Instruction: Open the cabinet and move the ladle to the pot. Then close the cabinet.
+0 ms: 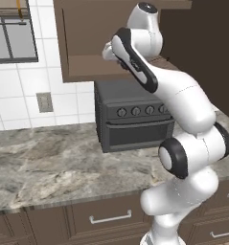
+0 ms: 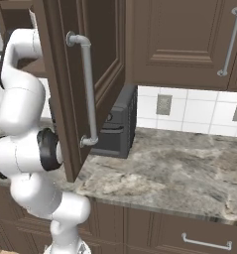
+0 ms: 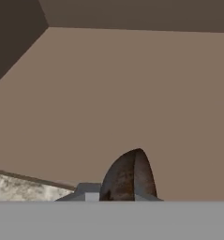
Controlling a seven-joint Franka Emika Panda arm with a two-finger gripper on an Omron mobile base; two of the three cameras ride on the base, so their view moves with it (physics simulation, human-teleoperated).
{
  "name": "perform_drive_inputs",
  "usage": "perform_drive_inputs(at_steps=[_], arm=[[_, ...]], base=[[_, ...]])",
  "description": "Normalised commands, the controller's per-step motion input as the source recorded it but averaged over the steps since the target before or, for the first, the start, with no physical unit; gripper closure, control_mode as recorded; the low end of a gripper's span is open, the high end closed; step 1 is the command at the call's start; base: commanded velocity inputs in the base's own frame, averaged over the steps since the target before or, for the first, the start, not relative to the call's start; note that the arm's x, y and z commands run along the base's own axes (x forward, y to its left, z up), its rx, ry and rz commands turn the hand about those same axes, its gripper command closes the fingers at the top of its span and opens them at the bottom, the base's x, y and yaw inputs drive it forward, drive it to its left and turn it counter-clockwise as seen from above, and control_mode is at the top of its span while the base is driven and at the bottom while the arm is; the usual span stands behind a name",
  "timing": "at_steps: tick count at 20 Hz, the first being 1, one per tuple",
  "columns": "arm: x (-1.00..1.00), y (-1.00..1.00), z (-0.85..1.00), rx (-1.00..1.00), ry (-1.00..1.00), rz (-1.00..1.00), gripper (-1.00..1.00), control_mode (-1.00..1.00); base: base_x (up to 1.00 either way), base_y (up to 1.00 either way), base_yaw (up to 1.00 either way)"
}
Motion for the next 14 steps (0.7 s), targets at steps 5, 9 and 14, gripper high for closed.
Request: perform_drive_inputs(at_steps=[5,9,14], arm=[[-1.00,0.00,0.16,0.03,-0.05,0.00,1.00,-1.00],[-1.00,0.03,0.12,0.06,0.00,0.00,1.00,-1.00],[-1.00,0.15,0.22,0.03,0.00,0.00,1.00,-1.00]], base=[[0.00,0.00,0.00],[0.00,0.00,0.00],[0.00,0.00,0.00]])
